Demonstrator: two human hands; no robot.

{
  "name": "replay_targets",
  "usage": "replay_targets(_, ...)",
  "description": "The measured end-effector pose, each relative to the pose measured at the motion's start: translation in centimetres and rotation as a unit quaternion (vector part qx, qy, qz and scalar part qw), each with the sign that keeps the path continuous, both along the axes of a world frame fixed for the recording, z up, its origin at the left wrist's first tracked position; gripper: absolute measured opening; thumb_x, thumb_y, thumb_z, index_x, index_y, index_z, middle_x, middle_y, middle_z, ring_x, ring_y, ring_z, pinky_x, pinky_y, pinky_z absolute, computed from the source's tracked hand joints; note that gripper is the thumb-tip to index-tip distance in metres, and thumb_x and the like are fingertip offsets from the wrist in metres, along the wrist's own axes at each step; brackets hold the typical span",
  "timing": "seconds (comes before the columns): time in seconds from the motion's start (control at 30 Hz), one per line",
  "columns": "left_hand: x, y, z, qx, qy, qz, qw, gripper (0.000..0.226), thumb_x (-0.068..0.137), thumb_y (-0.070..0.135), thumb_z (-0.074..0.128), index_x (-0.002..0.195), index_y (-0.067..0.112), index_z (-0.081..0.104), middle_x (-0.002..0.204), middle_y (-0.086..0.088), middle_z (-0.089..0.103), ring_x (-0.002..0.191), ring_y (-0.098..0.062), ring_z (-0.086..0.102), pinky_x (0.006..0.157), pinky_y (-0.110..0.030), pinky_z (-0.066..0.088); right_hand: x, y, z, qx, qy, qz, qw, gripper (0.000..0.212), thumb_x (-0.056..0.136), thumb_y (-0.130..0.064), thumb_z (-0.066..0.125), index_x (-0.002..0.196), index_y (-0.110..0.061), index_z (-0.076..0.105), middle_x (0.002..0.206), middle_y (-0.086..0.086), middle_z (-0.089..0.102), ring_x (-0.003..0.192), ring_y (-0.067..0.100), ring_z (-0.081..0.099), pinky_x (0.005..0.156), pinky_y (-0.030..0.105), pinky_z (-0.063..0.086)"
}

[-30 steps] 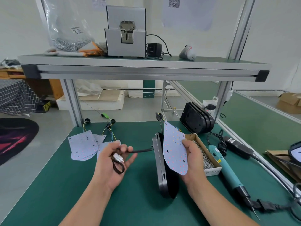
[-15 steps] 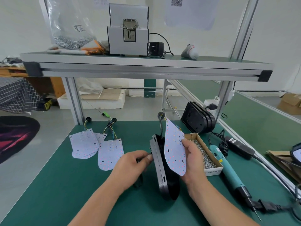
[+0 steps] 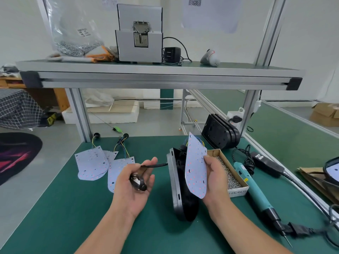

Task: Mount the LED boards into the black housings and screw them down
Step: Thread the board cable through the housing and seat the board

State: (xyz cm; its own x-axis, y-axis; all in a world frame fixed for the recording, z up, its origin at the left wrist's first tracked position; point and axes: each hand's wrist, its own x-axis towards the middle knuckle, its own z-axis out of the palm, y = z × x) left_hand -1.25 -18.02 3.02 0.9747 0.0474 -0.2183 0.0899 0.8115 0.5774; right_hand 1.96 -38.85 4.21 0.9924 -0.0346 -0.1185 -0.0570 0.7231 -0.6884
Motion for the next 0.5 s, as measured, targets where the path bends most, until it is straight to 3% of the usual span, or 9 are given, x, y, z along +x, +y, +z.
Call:
replay_targets(0.07, 0.02, 0.00, 0.14, -0.015, -0.008, 0.016, 1.000, 0.006, 0.076, 0.018, 0.072, 0.074, 0.012, 0.071, 0.091, -0.004, 0.075, 0.102, -0.019, 0.078, 0.055, -0.025, 0.058, -0.02, 0.17, -0.03, -0.006, 0.006, 0.007, 1.000, 0.039, 0.101, -0.024, 0.051, 0.080, -0.018, 0.083, 0.087, 0.004, 0.076, 0.071, 0.021, 0.074, 0.058, 0.029, 0.058)
replay_targets(0.17, 0.52, 0.03, 0.34, 0.120, -0.046, 0.057, 0.990, 0.023, 0.084, 0.022, 0.073, 0.063, 0.024, 0.064, 0.076, -0.001, 0.064, 0.076, -0.014, 0.070, 0.047, -0.022, 0.045, -0.16, 0.31, -0.14, -0.018, 0.004, 0.021, 1.000, 0.038, 0.101, -0.025, 0.051, 0.081, -0.017, 0.082, 0.085, 0.005, 0.074, 0.068, 0.022, 0.072, 0.058, 0.027, 0.057)
replay_targets(0.27, 0.49, 0.00, 0.49, 0.351, -0.106, 0.091, 0.926, 0.027, 0.074, 0.047, 0.082, 0.065, 0.028, 0.065, 0.078, 0.000, 0.068, 0.068, -0.010, 0.058, 0.051, -0.022, 0.047, -0.17, 0.38, -0.20, -0.027, 0.010, 0.033, 0.999, 0.038, 0.102, -0.026, 0.050, 0.082, -0.016, 0.081, 0.083, 0.004, 0.074, 0.066, 0.020, 0.071, 0.056, 0.026, 0.056)
replay_targets(0.33, 0.43, -0.20, 0.10, 0.465, -0.120, 0.086, 0.873, 0.032, 0.066, 0.062, 0.080, 0.079, 0.034, 0.074, 0.077, 0.009, 0.068, 0.065, -0.007, 0.054, 0.057, -0.022, 0.050, -0.15, 0.43, -0.21, -0.032, 0.009, 0.039, 0.999, 0.038, 0.103, -0.024, 0.049, 0.086, -0.014, 0.081, 0.084, 0.005, 0.076, 0.068, 0.020, 0.072, 0.057, 0.026, 0.057)
replay_targets(0.4, 0.47, -0.47, -0.19, 0.524, -0.116, 0.070, 0.841, 0.040, 0.061, 0.067, 0.078, 0.087, 0.038, 0.073, 0.071, 0.014, 0.065, 0.061, -0.004, 0.052, 0.059, -0.018, 0.047, -0.14, 0.48, -0.21, -0.040, 0.005, 0.043, 0.998, 0.043, 0.104, -0.023, 0.047, 0.084, -0.014, 0.084, 0.085, 0.006, 0.077, 0.069, 0.019, 0.073, 0.059, 0.025, 0.058)
replay_targets(0.5, 0.69, -0.37, -0.30, 0.556, -0.101, 0.066, 0.823, 0.048, 0.057, 0.071, 0.080, 0.083, 0.031, 0.070, 0.072, 0.012, 0.067, 0.060, -0.002, 0.051, 0.059, -0.013, 0.043, -0.22, 0.34, -0.23, -0.056, 0.006, 0.054, 0.997, 0.045, 0.105, -0.022, 0.045, 0.083, -0.013, 0.083, 0.084, 0.006, 0.076, 0.069, 0.019, 0.073, 0.058, 0.024, 0.057)
